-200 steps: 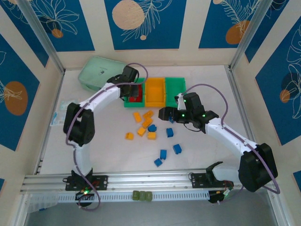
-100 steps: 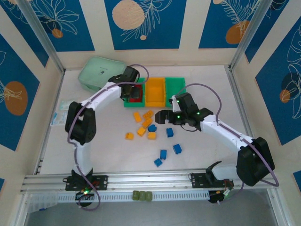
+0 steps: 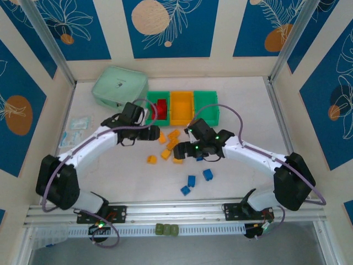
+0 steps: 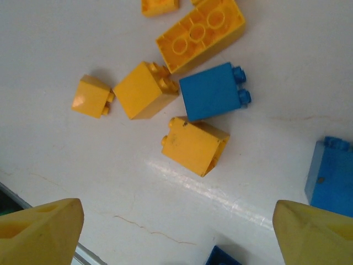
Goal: Sort the legos into containers by color
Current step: Pick up the lego from the center of the table.
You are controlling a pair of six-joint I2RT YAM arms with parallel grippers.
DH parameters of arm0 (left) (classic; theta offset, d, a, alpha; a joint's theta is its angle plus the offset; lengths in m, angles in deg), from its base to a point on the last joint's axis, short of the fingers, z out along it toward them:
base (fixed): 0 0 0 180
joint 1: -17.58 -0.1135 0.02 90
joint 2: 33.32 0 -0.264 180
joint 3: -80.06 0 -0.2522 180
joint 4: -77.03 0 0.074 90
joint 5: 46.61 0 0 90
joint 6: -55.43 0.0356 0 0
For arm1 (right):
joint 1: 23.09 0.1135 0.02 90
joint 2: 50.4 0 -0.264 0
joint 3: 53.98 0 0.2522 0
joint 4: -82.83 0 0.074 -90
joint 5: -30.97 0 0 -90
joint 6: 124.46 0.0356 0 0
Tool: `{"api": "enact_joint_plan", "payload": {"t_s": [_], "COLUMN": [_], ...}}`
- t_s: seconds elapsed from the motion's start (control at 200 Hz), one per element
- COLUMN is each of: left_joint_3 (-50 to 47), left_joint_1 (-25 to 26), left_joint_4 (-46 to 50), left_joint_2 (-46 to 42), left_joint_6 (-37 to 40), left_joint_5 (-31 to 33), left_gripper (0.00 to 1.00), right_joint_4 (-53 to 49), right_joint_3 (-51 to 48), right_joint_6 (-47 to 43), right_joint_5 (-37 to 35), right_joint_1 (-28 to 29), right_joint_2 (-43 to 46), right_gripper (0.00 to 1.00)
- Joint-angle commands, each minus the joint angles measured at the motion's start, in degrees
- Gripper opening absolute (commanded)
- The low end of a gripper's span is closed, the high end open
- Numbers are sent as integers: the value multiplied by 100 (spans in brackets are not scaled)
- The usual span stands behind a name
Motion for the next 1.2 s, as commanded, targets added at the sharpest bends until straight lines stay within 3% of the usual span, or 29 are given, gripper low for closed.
{"api": "enact_joint_plan", "payload": {"t_s": [0.0,0.18,0.285,0.545,0.925,1.195], "left_joint_3": [-440,-1091,-1354,-1728,-2224,-2441], "left_joint_1": [31,27,23,14,5,5], "left_joint_4": [-236,-385,-478,-225,-433,-771], "left_joint_2": [-463,-1076,-1362,-1937,-2287,-2388], "left_joint_6": [0,-26,-57,-162,-658,-638], "left_joint_5": [-638,-851,-1001,-641,-225,-520], "left_gripper": [90,100,99,99,99,99], "right_joint_4": [-98,-87,-63,-2,-570,-1058], "right_joint_3": [170,417,560,767,1463,1542], "right_joint_6": [554,867,1008,1321,1484,1694], "right_joint_5": [-362,-696,-748,-978,-1172,-1000], "right_joint_1": [213,506,598,709,713,688], "right_joint_2": [-190,-658,-960,-1516,-2398,-2458], "right_gripper": [87,89,90,85,65,48]}}
